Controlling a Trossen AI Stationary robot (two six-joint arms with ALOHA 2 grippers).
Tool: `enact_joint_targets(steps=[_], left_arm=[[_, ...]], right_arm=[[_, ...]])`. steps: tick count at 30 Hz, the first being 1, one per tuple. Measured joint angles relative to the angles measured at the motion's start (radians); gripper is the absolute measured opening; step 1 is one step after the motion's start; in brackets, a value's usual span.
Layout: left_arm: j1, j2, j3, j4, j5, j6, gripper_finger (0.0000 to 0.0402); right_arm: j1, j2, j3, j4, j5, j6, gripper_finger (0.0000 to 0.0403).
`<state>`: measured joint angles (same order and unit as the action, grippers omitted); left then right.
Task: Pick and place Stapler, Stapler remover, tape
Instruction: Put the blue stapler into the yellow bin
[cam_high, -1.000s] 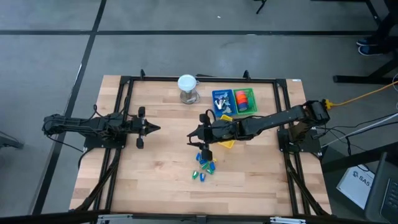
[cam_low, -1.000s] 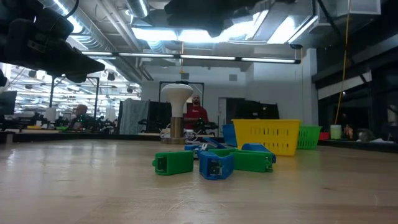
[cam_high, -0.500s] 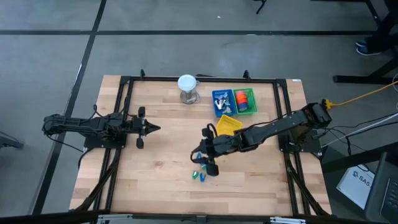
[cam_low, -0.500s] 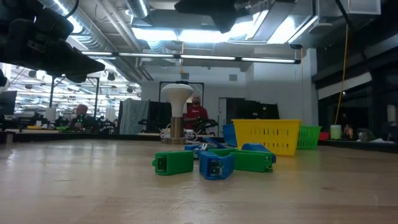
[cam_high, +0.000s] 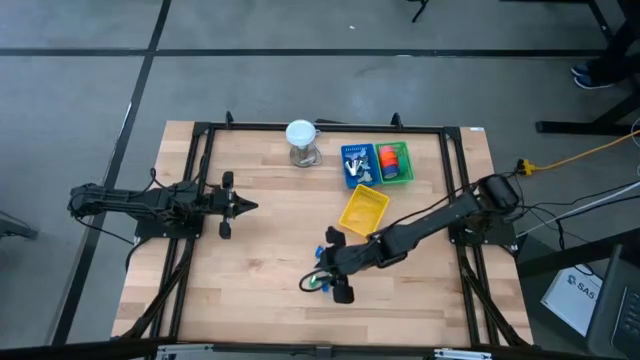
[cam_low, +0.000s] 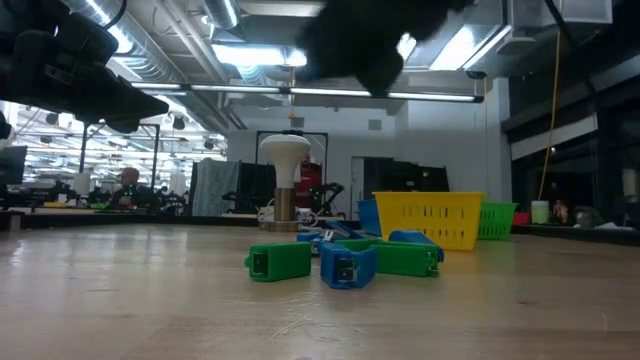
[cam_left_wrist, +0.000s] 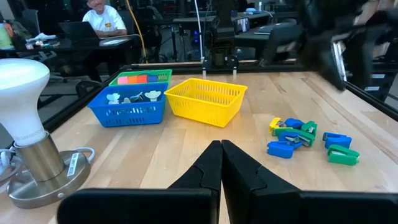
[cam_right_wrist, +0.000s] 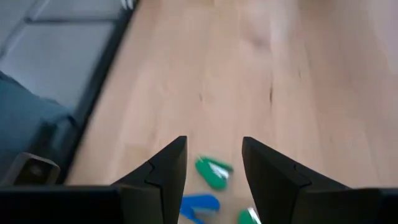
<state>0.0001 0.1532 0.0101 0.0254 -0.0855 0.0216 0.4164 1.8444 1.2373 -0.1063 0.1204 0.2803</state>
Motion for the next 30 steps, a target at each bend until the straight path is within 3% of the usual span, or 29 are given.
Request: enact_joint_targets(steps=[7,15,23,30], left_arm=[[0.0,0.0,0.0,0.0,0.0,0.0,0.0001],[0.0,0.0,0.0,0.0,0.0,0.0,0.0001],[0.0,0.0,0.0,0.0,0.0,0.0,0.0001],[0.0,0.0,0.0,0.0,0.0,0.0,0.0001]], right_arm=[[-0.019,0.04,-0.001,-0.12,0.003,-0.004,0.0161],[-0.047,0.082,-0.001,-0.15,0.003,-0.131,0.0161],[-0.085,0.093,-0.001,-0.169,0.002,-0.135,0.0161],[-0.108,0.093,-0.001,-0.222,-0.064,-0.133,0.0161]])
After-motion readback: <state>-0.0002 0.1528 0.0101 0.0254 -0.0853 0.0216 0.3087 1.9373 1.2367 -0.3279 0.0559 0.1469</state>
